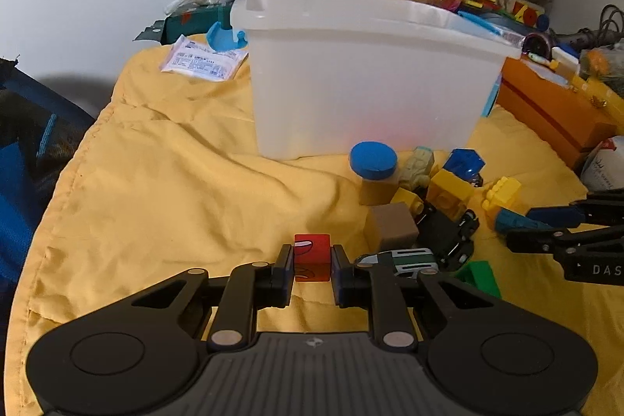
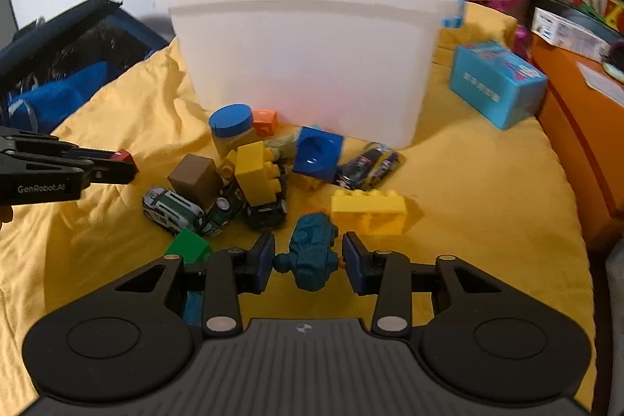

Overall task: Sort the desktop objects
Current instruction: 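Grasp the teal toy figure with the right tool while the left tool grasps the red cube, then carry the teal figure and red cube into the clear bin and release both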

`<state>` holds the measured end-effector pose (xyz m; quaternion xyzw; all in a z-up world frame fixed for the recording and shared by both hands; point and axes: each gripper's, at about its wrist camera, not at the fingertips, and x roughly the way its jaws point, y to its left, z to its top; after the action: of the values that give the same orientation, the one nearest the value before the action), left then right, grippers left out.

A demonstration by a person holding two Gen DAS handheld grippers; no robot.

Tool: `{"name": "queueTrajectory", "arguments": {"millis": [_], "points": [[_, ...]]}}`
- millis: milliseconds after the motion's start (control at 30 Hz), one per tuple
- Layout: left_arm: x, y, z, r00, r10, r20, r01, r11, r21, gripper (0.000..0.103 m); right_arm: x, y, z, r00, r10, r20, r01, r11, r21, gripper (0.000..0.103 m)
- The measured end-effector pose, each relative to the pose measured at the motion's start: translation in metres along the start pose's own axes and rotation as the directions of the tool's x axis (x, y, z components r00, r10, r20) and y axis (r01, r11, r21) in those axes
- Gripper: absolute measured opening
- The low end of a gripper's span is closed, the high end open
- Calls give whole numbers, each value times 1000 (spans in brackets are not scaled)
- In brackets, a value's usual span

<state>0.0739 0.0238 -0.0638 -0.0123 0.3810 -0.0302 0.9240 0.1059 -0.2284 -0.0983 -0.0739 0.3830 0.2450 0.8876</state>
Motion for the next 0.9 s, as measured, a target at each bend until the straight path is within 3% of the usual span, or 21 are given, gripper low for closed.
{"name": "queueTrajectory", "arguments": {"millis": [167, 200, 233, 300, 500, 567, 633, 667, 900], "points": [[-7, -3, -9, 1000, -6, -10, 6, 999, 35, 22, -1, -4, -17, 995, 18, -96, -17, 1000, 5, 44], [-7, -3, -11, 1000, -5, -14, 6, 999, 36, 22, -2, -2, -21, 995, 4, -95, -5, 1000, -7, 51], [-7, -3, -13, 1000, -5, -17, 6, 999, 33, 22, -4, -2, -24, 996, -1, -93, 0, 1000, -12, 64], [-7, -4, -15, 1000, -3, -19, 4, 999, 32, 22, -6, -4, -26, 997, -7, -75, 8, 1000, 16, 68], [-3, -4, -16, 1000, 9, -19, -9, 1000, 21, 22, 0, -8, -18, 999, -17, -51, 18, 999, 33, 63], [-4, -4, -15, 1000, 12, -16, -12, 1000, 11, 22, 5, -4, -17, 998, -11, -54, 11, 1000, 8, 53], [-7, -4, -15, 1000, 11, -12, -11, 1000, 10, 22, 9, 0, -18, 998, -5, -58, 3, 1000, -29, 32], [-8, -4, -15, 1000, 10, -9, -10, 1000, 10, 22, 9, 2, -17, 999, -14, -49, 12, 999, -52, 29], [-21, 1, -6, 999, 32, 14, -32, 999, -9, 22, -11, -4, -15, 1000, 7, -15, -7, 1000, -17, 29]]}}
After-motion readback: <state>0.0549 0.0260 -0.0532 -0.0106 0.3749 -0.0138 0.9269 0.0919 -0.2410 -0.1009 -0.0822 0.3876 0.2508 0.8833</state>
